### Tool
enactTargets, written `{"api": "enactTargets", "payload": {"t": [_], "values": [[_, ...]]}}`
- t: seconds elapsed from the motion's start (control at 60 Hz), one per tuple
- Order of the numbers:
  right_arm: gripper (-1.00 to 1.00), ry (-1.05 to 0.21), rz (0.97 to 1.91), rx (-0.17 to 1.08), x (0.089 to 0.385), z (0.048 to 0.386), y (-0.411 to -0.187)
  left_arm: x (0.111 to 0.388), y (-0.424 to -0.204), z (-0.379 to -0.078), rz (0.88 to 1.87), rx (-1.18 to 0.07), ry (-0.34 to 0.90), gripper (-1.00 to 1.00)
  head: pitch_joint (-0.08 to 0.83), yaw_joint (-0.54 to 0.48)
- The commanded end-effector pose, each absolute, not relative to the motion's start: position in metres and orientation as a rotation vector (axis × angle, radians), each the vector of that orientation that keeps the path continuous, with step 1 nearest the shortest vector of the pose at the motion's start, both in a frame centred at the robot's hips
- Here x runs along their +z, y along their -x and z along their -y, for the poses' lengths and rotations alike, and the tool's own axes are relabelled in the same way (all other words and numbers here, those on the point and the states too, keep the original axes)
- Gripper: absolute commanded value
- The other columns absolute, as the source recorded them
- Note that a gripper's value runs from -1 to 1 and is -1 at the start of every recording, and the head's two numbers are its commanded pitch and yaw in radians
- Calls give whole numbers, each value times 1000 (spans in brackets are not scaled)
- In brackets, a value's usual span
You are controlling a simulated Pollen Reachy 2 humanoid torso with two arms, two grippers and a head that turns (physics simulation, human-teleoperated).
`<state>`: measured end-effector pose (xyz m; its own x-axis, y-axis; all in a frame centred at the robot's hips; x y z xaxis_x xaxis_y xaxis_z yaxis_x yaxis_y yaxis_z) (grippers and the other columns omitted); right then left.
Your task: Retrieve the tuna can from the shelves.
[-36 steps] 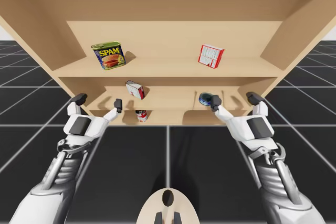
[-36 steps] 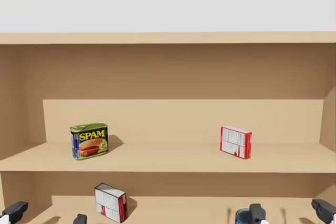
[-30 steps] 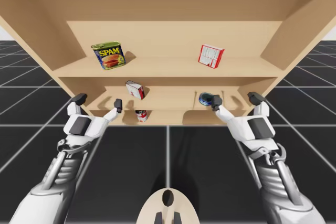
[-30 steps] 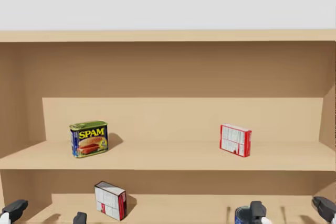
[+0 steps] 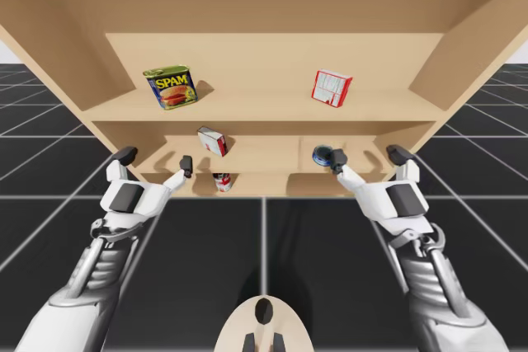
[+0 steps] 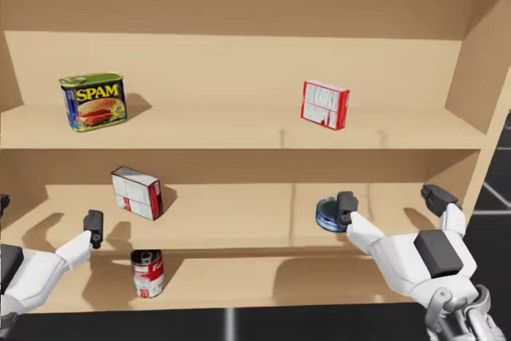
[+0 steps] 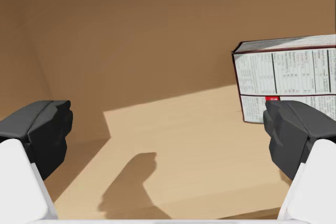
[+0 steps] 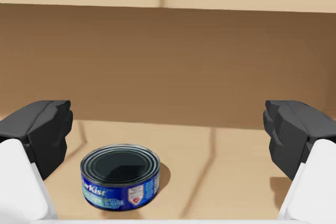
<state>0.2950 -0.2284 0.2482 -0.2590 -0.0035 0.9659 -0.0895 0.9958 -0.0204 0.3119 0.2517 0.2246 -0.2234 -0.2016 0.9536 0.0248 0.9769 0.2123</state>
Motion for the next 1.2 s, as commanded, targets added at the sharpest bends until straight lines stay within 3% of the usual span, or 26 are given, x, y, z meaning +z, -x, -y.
{"api": "enactTargets", "payload": {"t": [0.017,0.3,0.467,0.6,0.733,1.2], "values": [[-1000,-67,1824,88,245,225,-296,224,-313,-252,1787,-212,-128,-1000,346,-124],[-1000,-62,1823,101,245,224,-296,225,-313,-251,1788,-214,-119,-1000,463,-275],[-1000,-79,1817,106,251,224,-288,225,-313,-250,1784,-210,-120,-1000,469,-273],[-1000,-204,1746,127,264,216,-266,226,-313,-251,1781,-202,-112,-1000,466,-262],[-1000,-265,1719,141,267,210,-259,226,-312,-252,1779,-200,-113,-1000,469,-250],[-1000,-255,1689,200,236,182,-312,224,-314,-255,1765,-201,-128,-1000,483,-230]]}}
